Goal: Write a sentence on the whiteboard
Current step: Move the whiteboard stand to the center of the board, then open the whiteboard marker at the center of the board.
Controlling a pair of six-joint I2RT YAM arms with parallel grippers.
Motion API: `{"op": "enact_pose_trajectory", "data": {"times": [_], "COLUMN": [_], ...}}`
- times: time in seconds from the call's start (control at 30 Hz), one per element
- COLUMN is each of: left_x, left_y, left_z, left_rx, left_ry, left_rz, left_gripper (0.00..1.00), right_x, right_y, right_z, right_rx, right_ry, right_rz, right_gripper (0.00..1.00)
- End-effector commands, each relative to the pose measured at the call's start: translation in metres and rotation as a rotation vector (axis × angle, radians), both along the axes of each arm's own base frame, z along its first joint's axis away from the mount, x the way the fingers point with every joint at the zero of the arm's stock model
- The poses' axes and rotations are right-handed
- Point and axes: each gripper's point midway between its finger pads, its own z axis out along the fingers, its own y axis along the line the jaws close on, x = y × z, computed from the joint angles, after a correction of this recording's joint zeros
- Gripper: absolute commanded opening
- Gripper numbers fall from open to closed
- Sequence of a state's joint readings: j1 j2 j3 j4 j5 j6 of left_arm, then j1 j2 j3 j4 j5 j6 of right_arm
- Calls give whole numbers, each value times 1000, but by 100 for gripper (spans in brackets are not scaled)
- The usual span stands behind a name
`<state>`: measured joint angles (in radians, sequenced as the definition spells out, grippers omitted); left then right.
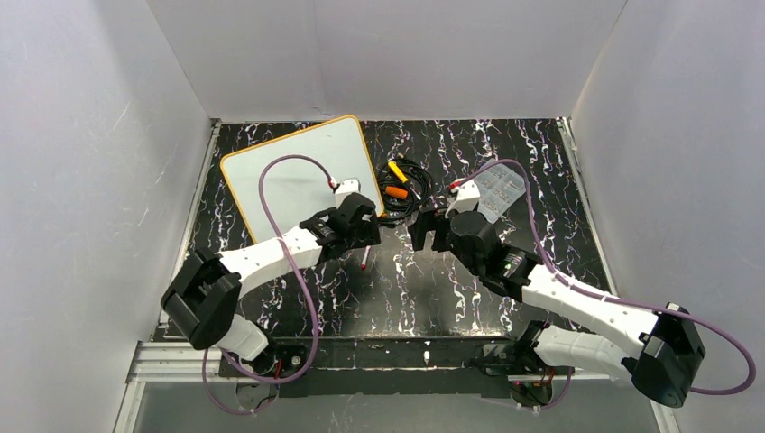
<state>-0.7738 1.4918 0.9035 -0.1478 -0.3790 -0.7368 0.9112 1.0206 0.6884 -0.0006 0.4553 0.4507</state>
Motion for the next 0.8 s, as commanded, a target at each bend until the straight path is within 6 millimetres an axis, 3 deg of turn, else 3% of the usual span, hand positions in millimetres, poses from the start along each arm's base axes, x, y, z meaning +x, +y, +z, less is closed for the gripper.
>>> {"op": "enact_pose_trajectory", "data": {"times": [0.0,0.1,0.23,0.5,0.63,0.77], "left_x": [-30,-39,-44,-44,-48,-50], "left_y": [-12,-15,-2,11,15,12], "left_z": [-6,-20,-40,-60,-71,-68], "left_rx": [-30,-25,89,279,312,302], "left_ry": [113,155,194,200,229,238], "left_rz": [-153,-200,-206,-206,-201,-187], "left_gripper": [58,55,46,36,23,1], "right_x": [-1,-2,-5,-6,-6,-4], "right_y": [-3,1,4,0,-3,-8], "right_z": [-8,-13,-14,-20,-21,-19], "right_rx": [28,30,34,32,29,27], "right_ry": [21,40,56,63,62,50], "right_rz": [-34,-19,-4,-19,-32,-54], "right_gripper": [98,96,94,93,93,93]}}
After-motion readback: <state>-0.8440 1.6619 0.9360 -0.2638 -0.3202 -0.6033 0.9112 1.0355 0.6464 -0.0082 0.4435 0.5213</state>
